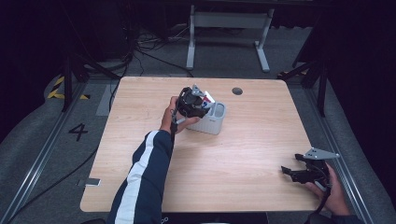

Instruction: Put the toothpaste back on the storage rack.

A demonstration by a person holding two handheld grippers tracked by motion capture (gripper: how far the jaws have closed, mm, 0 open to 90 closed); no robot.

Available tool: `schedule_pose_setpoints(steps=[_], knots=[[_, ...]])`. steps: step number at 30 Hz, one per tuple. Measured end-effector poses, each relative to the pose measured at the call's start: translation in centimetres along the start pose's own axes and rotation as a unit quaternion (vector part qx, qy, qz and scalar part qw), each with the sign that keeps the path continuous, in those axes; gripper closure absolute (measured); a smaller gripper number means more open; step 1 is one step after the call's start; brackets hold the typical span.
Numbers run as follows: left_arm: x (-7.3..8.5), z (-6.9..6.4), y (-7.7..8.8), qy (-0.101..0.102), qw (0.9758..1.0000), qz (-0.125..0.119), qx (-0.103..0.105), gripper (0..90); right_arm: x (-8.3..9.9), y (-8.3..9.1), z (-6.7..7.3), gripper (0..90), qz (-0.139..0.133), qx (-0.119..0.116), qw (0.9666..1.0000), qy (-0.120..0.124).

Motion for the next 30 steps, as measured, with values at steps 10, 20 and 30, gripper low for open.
schedule_pose_setpoints(steps=[10, 20, 30], knots=[[-0.2, -0.1, 0.4, 0.007, 0.9999, 0.001, 0.007, 47.3, 0.0, 0.0, 0.0, 15.0, 0.000, 0.000, 1.0000, 0.000], [-0.3, 0.0, 0.9, 0.004, 1.0000, -0.002, 0.005, 43.6, 0.0, 0.0, 0.0, 15.0, 0.000, 0.000, 1.0000, -0.001], [-0.6, -0.2, 1.5, 0.006, 1.0000, 0.000, 0.000, 34.1, 0.0, 0.0, 0.0, 14.9, 0.000, 0.000, 1.0000, -0.001]])
Point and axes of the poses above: each handheld gripper's, and its own axes: y roughly backward along the jaws, x roughly out of its underside, z roughly to its left, the point moved 2 cm from there along -y, roughly forward along the jaws, and after that the axes turned 6 degrees about -z, right-handed, at the moved point
